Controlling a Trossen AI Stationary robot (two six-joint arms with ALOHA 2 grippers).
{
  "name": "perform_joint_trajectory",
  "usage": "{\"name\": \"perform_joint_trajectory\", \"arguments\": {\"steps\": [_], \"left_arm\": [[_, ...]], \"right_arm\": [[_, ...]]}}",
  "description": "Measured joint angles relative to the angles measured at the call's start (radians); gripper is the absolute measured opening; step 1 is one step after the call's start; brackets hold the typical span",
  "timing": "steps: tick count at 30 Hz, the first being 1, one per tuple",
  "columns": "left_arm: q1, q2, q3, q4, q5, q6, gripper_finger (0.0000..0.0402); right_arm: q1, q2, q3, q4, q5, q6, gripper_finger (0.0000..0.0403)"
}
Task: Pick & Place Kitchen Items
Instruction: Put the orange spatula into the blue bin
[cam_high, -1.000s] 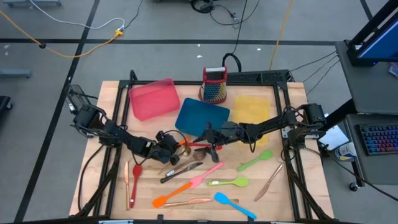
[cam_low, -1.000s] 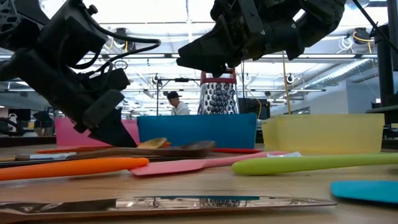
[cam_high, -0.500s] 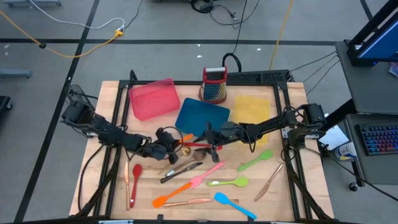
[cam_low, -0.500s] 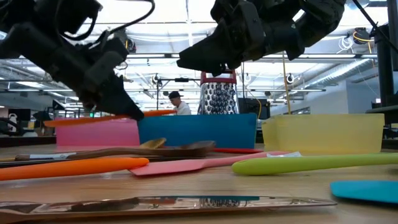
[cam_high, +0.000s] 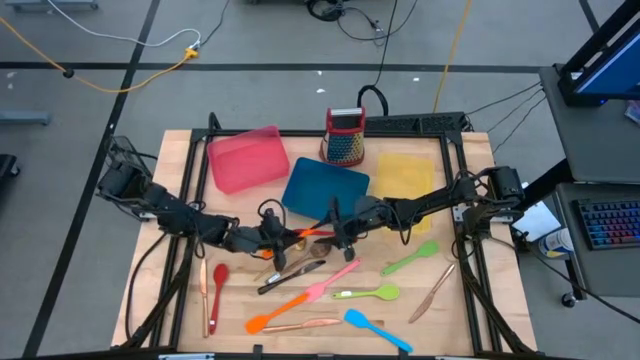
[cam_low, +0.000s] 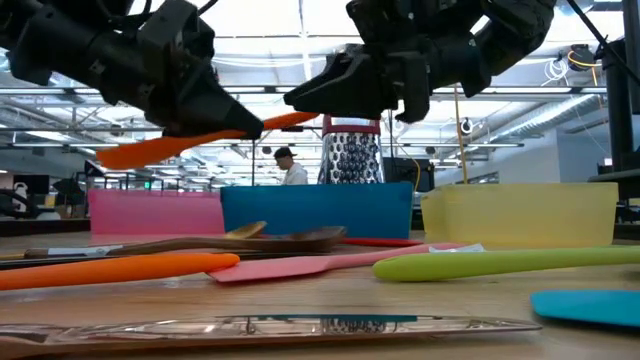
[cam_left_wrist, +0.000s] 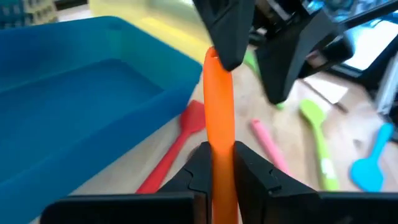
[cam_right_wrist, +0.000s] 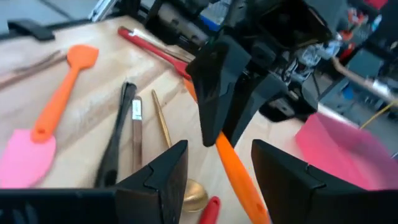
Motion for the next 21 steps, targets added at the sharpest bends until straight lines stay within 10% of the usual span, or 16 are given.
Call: {"name": "perform_joint_trajectory", "arguments": {"steps": [21], "left_arm": [[0.051,0.0,0.001,0.048,0.125,-0.018,0.0041]], "right_arm": [[0.001,0.0,0.0,-0.018,0.043,-0.197,0.0146]]}}
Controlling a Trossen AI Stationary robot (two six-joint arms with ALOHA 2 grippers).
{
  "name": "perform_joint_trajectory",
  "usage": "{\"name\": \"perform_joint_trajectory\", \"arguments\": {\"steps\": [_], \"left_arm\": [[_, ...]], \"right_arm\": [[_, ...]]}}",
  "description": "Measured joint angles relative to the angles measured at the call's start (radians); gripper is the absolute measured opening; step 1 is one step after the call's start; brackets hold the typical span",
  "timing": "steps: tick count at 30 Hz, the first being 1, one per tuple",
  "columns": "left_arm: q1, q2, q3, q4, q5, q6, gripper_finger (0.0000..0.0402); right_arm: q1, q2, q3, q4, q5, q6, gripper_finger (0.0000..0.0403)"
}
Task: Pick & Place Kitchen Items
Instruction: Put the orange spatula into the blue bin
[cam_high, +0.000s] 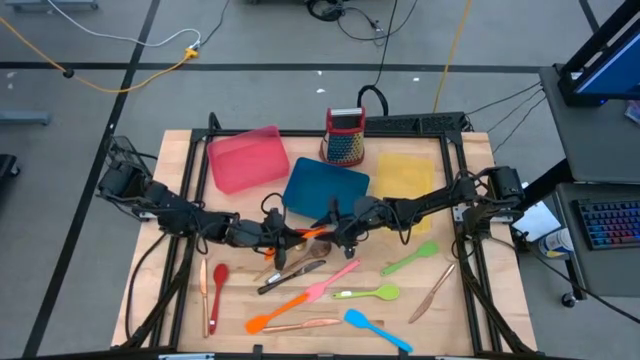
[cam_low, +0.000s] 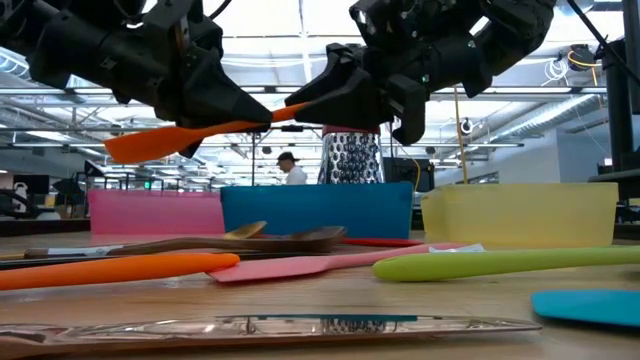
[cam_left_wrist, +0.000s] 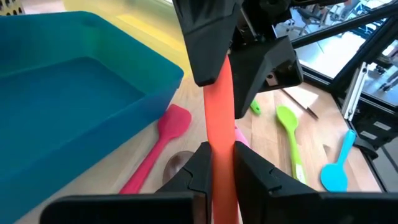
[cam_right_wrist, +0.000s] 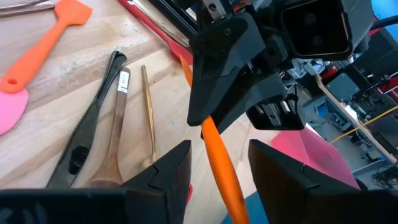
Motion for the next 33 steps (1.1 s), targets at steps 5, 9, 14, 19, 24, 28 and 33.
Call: {"name": "perform_joint_trajectory", "arguments": {"steps": [5,9,14,19,24,28,33], "left_arm": [[0.0,0.0,0.0,0.0,0.023,0.002,0.0048],[0.003,0.0,0.0,0.0,0.024,0.002,0.0044],[0.004,0.0,0.001,0.001,0.045,-0.011,0.0051],[0.005,-0.001,0.001,0.007,0.074,-0.031,0.0054],[0.005,-0.001,0.001,0.008,0.074,-0.021,0.0056],[0.005,-0.001,0.001,0.008,0.075,-0.02,0.0073],[0.006,-0.001,0.001,0.01,0.057,-0.012,0.0107]], "right_arm": [[0.0,0.0,0.0,-0.001,-0.002,0.0,0.0101],[0.0,0.0,0.0,-0.009,-0.01,0.001,0.0062],[-0.002,0.0,0.0,-0.014,-0.096,-0.01,0.0033],[-0.001,0.0,0.0,-0.013,-0.101,-0.015,0.004],[0.0,0.0,0.0,-0.017,-0.103,-0.015,0.0037],[0.005,0.0,0.0,-0.022,-0.103,0.027,0.003],[0.025,0.0,0.0,-0.071,-0.11,0.075,0.0035]]}}
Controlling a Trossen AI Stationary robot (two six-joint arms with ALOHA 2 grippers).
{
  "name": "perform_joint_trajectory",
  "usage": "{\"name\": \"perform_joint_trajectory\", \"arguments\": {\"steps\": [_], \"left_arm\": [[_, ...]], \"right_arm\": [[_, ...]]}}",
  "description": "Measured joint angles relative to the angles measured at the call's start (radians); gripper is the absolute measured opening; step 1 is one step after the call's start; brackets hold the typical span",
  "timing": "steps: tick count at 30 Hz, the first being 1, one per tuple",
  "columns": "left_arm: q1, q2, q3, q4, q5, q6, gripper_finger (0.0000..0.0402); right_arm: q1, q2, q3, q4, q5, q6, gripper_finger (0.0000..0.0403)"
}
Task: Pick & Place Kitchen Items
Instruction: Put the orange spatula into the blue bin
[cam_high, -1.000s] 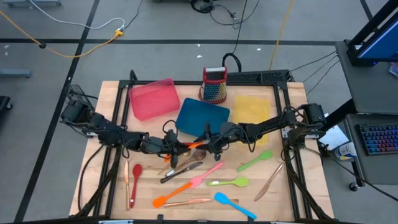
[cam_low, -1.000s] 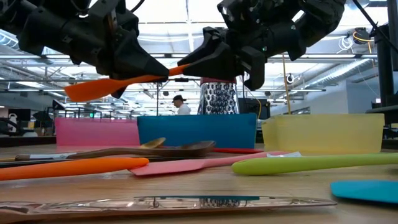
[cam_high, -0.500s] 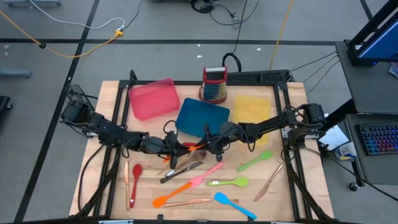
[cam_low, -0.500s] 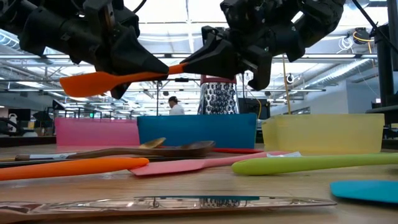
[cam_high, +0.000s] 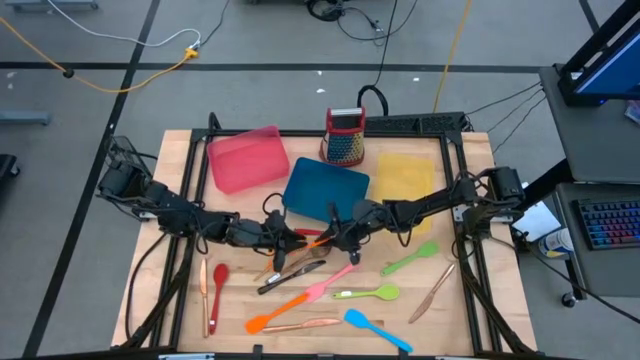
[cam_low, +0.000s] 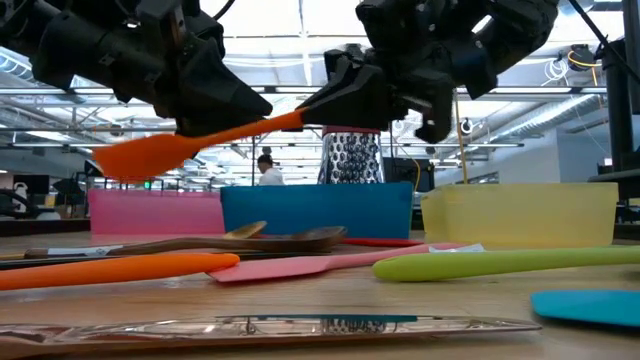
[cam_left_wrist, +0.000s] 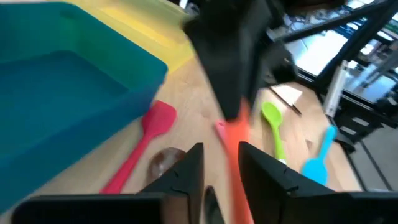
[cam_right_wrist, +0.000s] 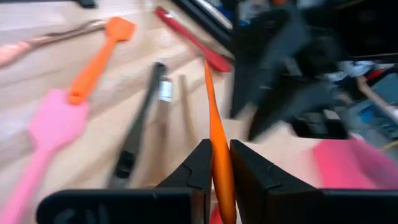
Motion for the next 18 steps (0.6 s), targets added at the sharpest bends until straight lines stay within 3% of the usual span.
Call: {"name": "perform_joint_trajectory", "arguments": {"steps": [6,12,18], "left_arm": [[0.0,-0.001,0.0,0.074,-0.054,0.09,0.0137],[0.0,-0.055,0.0,0.093,-0.054,0.155,0.014],[-0.001,-0.183,0.0,-0.006,-0.063,0.22,0.014]], "right_arm": [[0.033,0.0,0.0,-0.012,0.022,0.069,0.0031],[0.079,-0.056,-0.001,-0.084,0.223,0.142,0.0035],[0.124,-0.201,-0.001,-0.254,0.338,0.262,0.0031]]}}
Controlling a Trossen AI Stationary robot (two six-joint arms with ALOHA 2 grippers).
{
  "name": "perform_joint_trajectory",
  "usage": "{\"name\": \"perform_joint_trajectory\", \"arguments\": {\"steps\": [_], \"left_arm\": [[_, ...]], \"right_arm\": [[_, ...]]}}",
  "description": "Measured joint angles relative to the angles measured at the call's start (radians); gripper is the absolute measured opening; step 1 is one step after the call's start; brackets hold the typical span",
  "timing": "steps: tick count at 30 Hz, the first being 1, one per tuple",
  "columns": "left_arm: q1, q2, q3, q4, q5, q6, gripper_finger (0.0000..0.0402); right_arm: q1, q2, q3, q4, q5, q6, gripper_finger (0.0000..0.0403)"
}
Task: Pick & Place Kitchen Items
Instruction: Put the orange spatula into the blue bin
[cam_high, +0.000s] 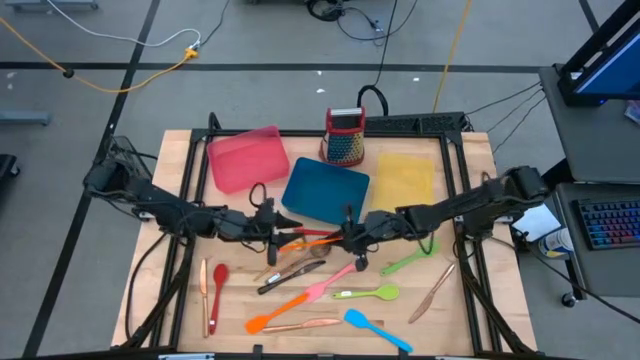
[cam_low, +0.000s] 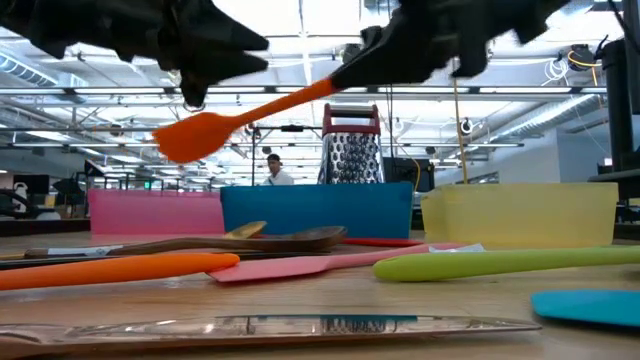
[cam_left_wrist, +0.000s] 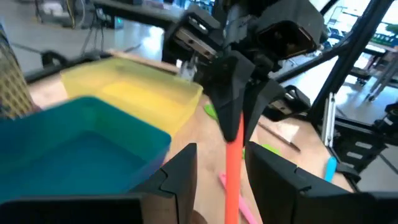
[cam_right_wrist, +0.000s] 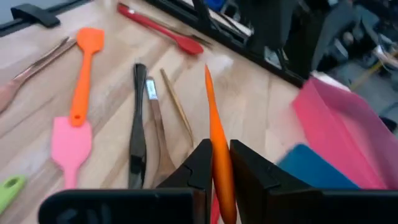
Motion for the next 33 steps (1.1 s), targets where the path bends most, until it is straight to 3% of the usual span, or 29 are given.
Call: {"name": "perform_joint_trajectory", "arguments": {"steps": [9,14,21,26,33], "left_arm": [[0.0,-0.119,0.0,-0.125,-0.014,0.064,0.014],[0.001,-0.125,0.0,-0.167,-0.027,0.064,0.014],[0.002,-0.124,0.0,-0.162,-0.027,0.063,0.014],[0.007,-0.124,0.0,-0.163,-0.056,0.063,0.014],[0.006,-0.124,0.0,-0.163,-0.077,0.062,0.014]], "right_arm": [[0.022,-0.163,-0.001,-0.229,0.347,0.065,0.0032],[-0.011,-0.21,-0.033,-0.205,0.431,0.072,0.0031],[-0.146,-0.172,-0.1,-0.142,0.417,0.157,0.003],[-0.225,-0.088,-0.1,-0.037,0.204,0.149,0.0031],[-0.298,0.019,-0.102,-0.017,0.191,0.124,0.0031]]}}
